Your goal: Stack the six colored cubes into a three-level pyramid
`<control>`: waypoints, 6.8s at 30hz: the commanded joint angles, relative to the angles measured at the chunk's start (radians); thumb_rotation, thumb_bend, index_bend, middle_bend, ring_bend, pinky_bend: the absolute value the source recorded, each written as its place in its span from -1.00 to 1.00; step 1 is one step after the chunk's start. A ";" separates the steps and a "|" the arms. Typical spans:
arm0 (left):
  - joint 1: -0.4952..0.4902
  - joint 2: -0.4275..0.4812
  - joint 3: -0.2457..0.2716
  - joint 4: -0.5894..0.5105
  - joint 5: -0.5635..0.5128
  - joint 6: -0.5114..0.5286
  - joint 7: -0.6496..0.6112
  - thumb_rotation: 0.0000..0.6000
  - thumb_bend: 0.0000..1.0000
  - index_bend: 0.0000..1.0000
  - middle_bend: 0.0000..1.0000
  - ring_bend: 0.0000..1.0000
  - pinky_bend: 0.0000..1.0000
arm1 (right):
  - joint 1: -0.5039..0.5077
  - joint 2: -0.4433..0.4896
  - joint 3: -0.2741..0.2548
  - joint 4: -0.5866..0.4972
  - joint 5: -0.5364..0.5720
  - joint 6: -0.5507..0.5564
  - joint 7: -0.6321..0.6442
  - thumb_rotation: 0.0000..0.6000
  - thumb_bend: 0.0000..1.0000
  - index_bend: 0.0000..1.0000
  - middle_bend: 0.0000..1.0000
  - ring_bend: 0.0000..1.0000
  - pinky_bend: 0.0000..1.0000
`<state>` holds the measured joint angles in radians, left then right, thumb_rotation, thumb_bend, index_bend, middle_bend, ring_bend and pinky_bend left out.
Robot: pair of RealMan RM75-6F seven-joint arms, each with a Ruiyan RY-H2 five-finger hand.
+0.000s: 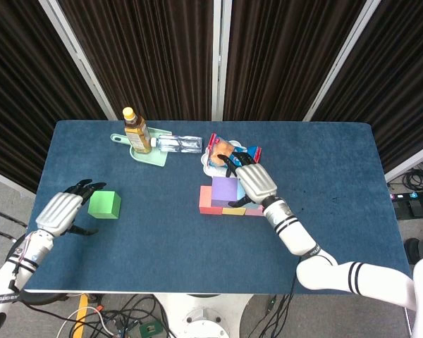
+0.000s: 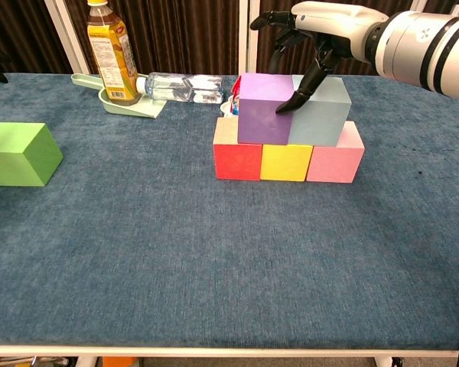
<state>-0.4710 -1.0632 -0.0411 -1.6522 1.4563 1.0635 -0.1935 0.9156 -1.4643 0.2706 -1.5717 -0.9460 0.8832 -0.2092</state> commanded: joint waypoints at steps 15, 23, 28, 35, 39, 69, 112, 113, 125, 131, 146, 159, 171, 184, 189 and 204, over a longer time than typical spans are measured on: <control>0.001 -0.001 0.002 0.004 0.000 -0.002 0.000 1.00 -1.00 -0.79 -0.69 -0.88 -0.59 | 0.006 -0.004 0.004 0.017 -0.009 -0.017 0.023 1.00 -0.89 -1.00 -0.20 -1.00 -1.00; 0.000 -0.002 0.001 0.005 -0.002 -0.004 -0.002 1.00 -1.00 -0.79 -0.69 -0.88 -0.59 | 0.006 -0.003 0.009 0.020 -0.017 -0.019 0.037 1.00 -0.89 -1.00 -0.20 -1.00 -1.00; 0.000 0.000 0.001 0.003 -0.002 -0.004 -0.001 1.00 -1.00 -0.79 -0.69 -0.88 -0.59 | 0.003 0.000 0.005 0.022 -0.015 -0.022 0.038 1.00 -0.89 -1.00 -0.20 -1.00 -1.00; 0.001 0.003 0.001 -0.001 -0.003 -0.003 0.002 1.00 -1.00 -0.79 -0.69 -0.89 -0.59 | 0.002 0.004 0.002 0.022 -0.016 -0.025 0.041 1.00 -0.89 -1.00 -0.20 -1.00 -1.00; -0.001 0.003 -0.001 -0.003 -0.003 -0.005 0.004 1.00 -1.00 -0.79 -0.69 -0.89 -0.59 | 0.002 0.006 0.002 0.020 -0.015 -0.024 0.040 1.00 -0.89 -1.00 -0.20 -1.00 -1.00; 0.001 0.001 0.000 -0.001 -0.004 -0.003 0.002 1.00 -1.00 -0.79 -0.69 -0.89 -0.59 | 0.008 0.006 0.006 0.020 -0.037 -0.040 0.072 1.00 -1.00 -1.00 -0.85 -1.00 -1.00; -0.180 -0.432 -0.064 0.123 0.014 -0.109 0.058 1.00 -0.23 -0.59 -0.29 -0.60 -0.37 | -0.339 0.386 0.042 -0.108 -0.181 0.174 0.466 1.00 -1.00 -1.00 -0.71 -1.00 -1.00; -0.186 -0.436 -0.065 0.131 0.013 -0.116 0.055 1.00 -0.24 -0.52 -0.33 -0.61 -0.37 | -0.341 0.388 0.043 -0.108 -0.183 0.174 0.469 1.00 -1.00 -1.00 -0.71 -1.00 -1.00; -0.242 -0.473 -0.059 0.190 0.000 -0.186 -0.003 1.00 -0.25 -0.19 -0.62 -0.92 -0.47 | -0.347 0.390 0.048 -0.103 -0.208 0.169 0.486 1.00 -1.00 -1.00 -0.71 -1.00 -1.00; -0.251 -0.491 -0.053 0.210 0.018 -0.172 -0.027 1.00 -0.25 -0.13 -0.64 -0.95 -0.47 | -0.350 0.391 0.049 -0.103 -0.210 0.166 0.485 1.00 -1.00 -1.00 -0.71 -1.00 -1.00; -0.282 -0.527 -0.043 0.257 0.016 -0.191 -0.064 1.00 -0.25 -0.13 -0.71 -0.98 -0.47 | -0.356 0.390 0.048 -0.091 -0.214 0.159 0.487 1.00 -1.00 -1.00 -0.71 -1.00 -1.00; -0.308 -0.561 -0.048 0.294 0.009 -0.201 -0.081 1.00 -0.25 -0.13 -0.73 -0.98 -0.47 | -0.361 0.387 0.046 -0.070 -0.219 0.148 0.504 1.00 -1.00 -1.00 -0.71 -1.00 -1.00; -0.321 -0.578 -0.051 0.314 -0.001 -0.204 -0.087 1.00 -0.25 -0.13 -0.73 -0.98 -0.47 | -0.364 0.379 0.040 -0.053 -0.226 0.141 0.510 1.00 -1.00 -1.00 -0.71 -1.00 -1.00; -0.332 -0.588 -0.050 0.321 0.001 -0.202 -0.101 1.00 -0.25 -0.13 -0.73 -0.98 -0.47 | -0.361 0.368 0.039 -0.040 -0.225 0.132 0.507 1.00 -1.00 -1.00 -0.71 -1.00 -1.00; -0.334 -0.588 -0.049 0.326 -0.006 -0.206 -0.102 1.00 -0.25 -0.13 -0.72 -0.98 -0.47 | -0.363 0.365 0.038 -0.033 -0.227 0.132 0.514 1.00 -1.00 -1.00 -0.71 -1.00 -1.00; -0.280 -0.511 -0.046 0.284 -0.043 -0.140 -0.035 1.00 -0.25 -0.13 -0.76 -0.98 -0.47 | -0.369 0.342 0.015 0.023 -0.211 0.133 0.447 1.00 -0.99 -1.00 -0.71 -1.00 -1.00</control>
<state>-0.7649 -1.5896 -0.0830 -1.3573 1.4232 0.9036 -0.2441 0.5449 -1.1143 0.2929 -1.5620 -1.1616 1.0201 0.2572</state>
